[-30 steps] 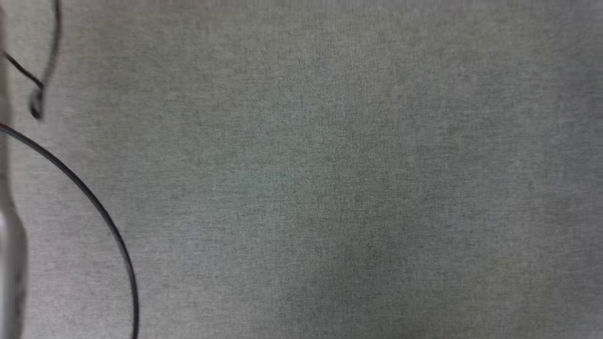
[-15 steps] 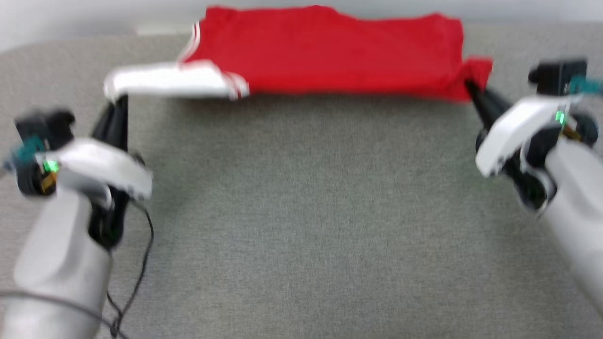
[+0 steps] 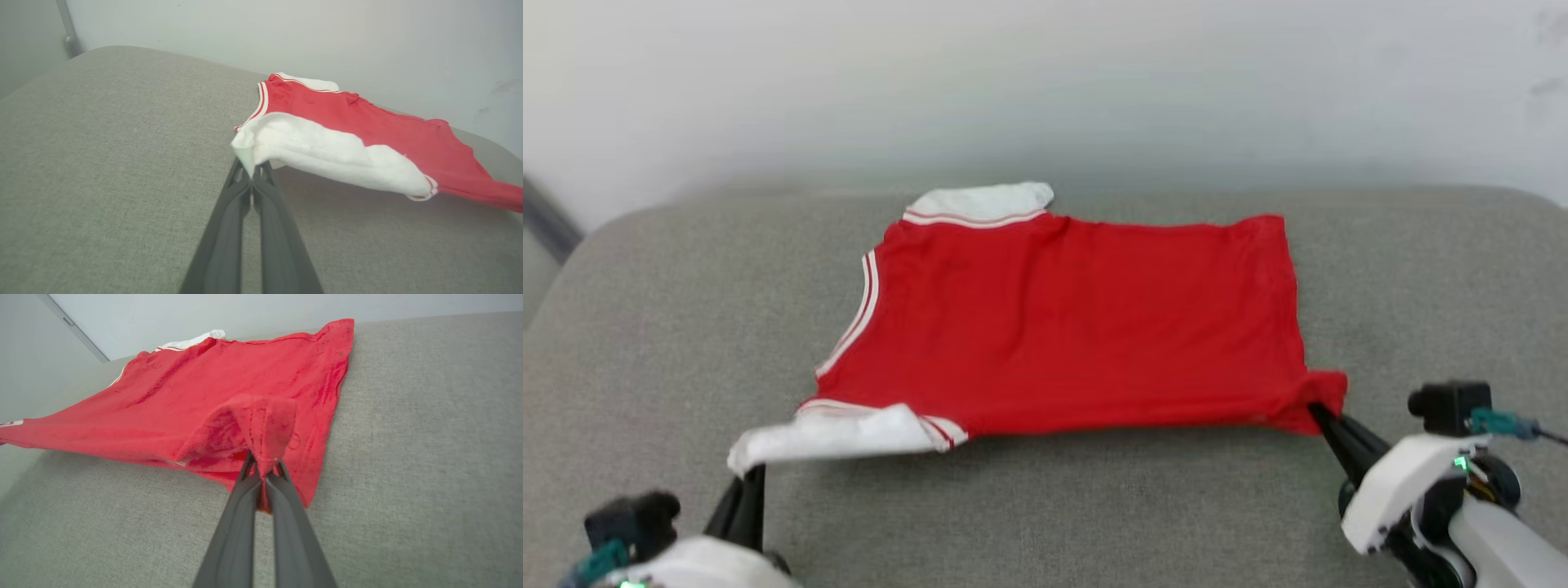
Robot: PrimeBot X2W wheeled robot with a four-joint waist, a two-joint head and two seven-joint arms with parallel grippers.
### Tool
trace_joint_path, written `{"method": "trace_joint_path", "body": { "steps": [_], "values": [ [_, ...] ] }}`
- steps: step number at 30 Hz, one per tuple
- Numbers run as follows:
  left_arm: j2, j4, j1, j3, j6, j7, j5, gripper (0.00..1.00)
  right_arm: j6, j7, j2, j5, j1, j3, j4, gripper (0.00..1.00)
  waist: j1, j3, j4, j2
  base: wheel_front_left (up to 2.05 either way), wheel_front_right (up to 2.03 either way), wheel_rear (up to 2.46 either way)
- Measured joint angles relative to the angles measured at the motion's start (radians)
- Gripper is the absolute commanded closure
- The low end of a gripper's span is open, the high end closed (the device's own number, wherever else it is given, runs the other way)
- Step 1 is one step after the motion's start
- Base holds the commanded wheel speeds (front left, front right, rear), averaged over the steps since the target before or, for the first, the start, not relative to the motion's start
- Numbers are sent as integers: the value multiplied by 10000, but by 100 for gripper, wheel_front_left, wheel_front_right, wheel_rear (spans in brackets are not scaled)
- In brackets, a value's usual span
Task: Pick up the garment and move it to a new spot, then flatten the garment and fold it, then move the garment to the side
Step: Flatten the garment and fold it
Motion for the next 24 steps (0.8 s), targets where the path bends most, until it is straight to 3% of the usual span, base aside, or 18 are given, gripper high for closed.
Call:
{"method": "trace_joint_path", "body": {
  "steps": [2, 3, 7, 10, 15, 24],
  "values": [
    [21, -779, 787, 42, 334, 253, -96, 100, 0, -8, -127, -27, 556, -253, -389, 100, 0, -196, -29, 0, 0, 0, 0],
    [59, -1912, 1664, 56, 840, 608, -132, 100, -2, 157, -288, 4, 1448, -644, -1116, 100, 0, -371, -73, 0, 0, 0, 0],
    [199, -3133, 2401, 96, 1406, 1057, -107, 100, 0, 401, -616, -259, 2267, -1434, -2038, 100, 0, -364, -93, 0, 0, 0, 0],
    [301, -3760, 2422, 90, 1561, 1333, -111, 100, 0, 763, -631, -568, 2708, -2090, -2667, 100, 0, -207, -93, 0, 0, 0, 0],
    [351, -3701, 986, -69, 1367, 1626, -35, 100, -2, 1816, -378, -1442, 2708, -3089, -3415, 100, 3, 216, -76, 0, 0, 0, 0],
    [50, -1476, -1918, -502, 483, 1758, -115, 100, -4, 3386, 512, -2842, 996, -3785, -4211, 100, 5, 1544, -268, 0, 0, 0, 0]
  ]
}}
